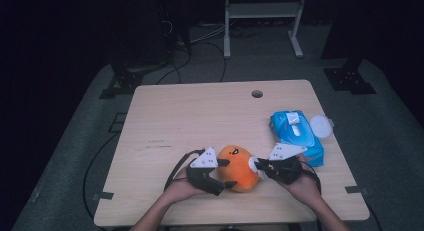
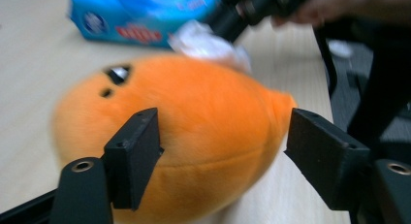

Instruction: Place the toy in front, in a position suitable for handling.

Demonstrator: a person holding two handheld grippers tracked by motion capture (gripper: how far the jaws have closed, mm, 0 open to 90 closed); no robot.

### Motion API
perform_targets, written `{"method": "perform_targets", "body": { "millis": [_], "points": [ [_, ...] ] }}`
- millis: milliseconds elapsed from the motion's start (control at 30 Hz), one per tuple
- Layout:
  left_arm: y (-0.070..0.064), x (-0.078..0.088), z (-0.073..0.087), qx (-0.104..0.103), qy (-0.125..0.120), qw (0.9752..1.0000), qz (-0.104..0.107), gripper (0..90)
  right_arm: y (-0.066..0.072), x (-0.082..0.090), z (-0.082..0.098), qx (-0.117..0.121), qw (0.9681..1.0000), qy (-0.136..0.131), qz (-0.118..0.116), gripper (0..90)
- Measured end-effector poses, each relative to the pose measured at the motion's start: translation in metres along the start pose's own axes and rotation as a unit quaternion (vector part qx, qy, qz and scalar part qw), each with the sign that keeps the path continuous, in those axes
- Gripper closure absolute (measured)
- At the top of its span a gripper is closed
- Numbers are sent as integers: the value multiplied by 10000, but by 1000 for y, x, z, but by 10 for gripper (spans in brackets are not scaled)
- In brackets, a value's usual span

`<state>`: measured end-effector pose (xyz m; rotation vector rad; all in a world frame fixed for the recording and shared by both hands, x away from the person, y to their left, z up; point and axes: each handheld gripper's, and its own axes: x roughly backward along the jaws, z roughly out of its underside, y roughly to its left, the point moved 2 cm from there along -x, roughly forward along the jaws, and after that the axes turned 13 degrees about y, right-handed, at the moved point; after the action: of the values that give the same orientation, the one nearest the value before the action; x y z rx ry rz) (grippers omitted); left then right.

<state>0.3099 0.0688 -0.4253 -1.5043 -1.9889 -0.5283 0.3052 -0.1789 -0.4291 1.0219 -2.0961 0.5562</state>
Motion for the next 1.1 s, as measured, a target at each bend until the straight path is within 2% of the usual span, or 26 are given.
{"method": "perform_targets", "body": {
  "millis": [33, 67, 133, 167, 267, 333, 367, 400, 433, 500, 533, 600, 633, 667, 700, 733, 767, 800, 833, 867, 900, 933, 967, 1000, 1033, 1100],
  "points": [
    [0, 0, 0, 0, 0, 10000, 0, 233, 0, 0, 0, 0, 10000, 0, 0, 830],
    [10, 2, -1, 177, -257, 9986, -422, 217, 1, 0, -1, 49, 10000, -19, -11, 830],
    [21, -2, 0, 383, -262, 9960, -761, 233, 3, 1, -2, 125, 9999, -30, -20, 830],
    [25, -5, 2, 451, -169, 9951, -868, 240, 6, 2, -3, 153, 9999, -42, -37, 830],
    [28, -13, 5, 661, -129, 9952, -704, 239, 16, 13, -8, 309, 9994, -129, -91, 831],
    [27, -13, 6, 674, -98, 9954, -680, 239, 26, 18, -9, 386, 9986, -150, -333, 831],
    [27, -13, 6, 674, -98, 9954, -680, 239, 26, 18, -9, 386, 9986, -150, -333, 831],
    [24, -14, 7, 651, -45, 9958, -648, 239, 34, 16, -7, 492, 9981, -71, -350, 831],
    [24, -14, 7, 651, -45, 9958, -648, 242, 35, 14, -6, 492, 9982, -41, -325, 831],
    [21, -11, 7, 574, 34, 9967, -571, 259, 31, 10, -5, 421, 9988, 5, -240, 831],
    [16, -7, 7, 511, 93, 9982, -314, 259, 27, 8, -4, 378, 9990, 19, -216, 831],
    [11, -2, 8, 278, 283, 9992, -5, 252, 18, 6, -3, 259, 9996, 24, -145, 832],
    [10, 2, 9, 113, 334, 9993, 86, 253, 15, 7, -1, 198, 9998, 25, -94, 832],
    [11, 5, 8, 37, 326, 9994, 122, 254, 11, 8, 0, 158, 9998, 28, -87, 831],
    [11, 5, 8, 37, 326, 9994, 122, 242, 9, 9, 1, 117, 9998, 13, -160, 831],
    [19, 6, 5, 156, 203, 9997, 41, 185, 8, 9, 2, 120, 9997, 0, -190, 830],
    [19, 6, 5, 156, 203, 9997, 41, 123, 8, 9, 2, 120, 9997, 0, -190, 830],
    [30, 3, 0, 327, 86, 9994, 57, 91, 8, 9, 3, 229, 9993, -27, -303, 830],
    [36, 0, -1, 380, 18, 9992, 132, 79, 9, 8, 2, 288, 9990, -29, -333, 830],
    [42, -5, -2, 360, 56, 9991, 233, 69, 9, 8, 2, 339, 9988, -15, -341, 830],
    [47, -10, -2, 339, 147, 9984, 429, 67, 10, 8, 2, 391, 9985, -22, -380, 830],
    [51, -17, -2, 387, 274, 9959, 777, 67, 9, 8, 1, 405, 9983, -11, -417, 830],
    [54, -23, -2, 393, 406, 9919, 1134, 70, 8, 8, 1, 409, 9982, -4, -441, 830],
    [52, -28, -1, 337, 438, 9913, 1191, 73, 8, 7, 1, 409, 9980, -2, -477, 829],
    [51, -31, 0, 251, 485, 9924, 1106, 97, 6, 7, 1, 406, 9980, 10, -494, 829],
    [49, -27, -1, 238, 407, 9941, 976, 231, 5, 7, 1, 366, 9980, 30, -519, 830]
  ]
}}
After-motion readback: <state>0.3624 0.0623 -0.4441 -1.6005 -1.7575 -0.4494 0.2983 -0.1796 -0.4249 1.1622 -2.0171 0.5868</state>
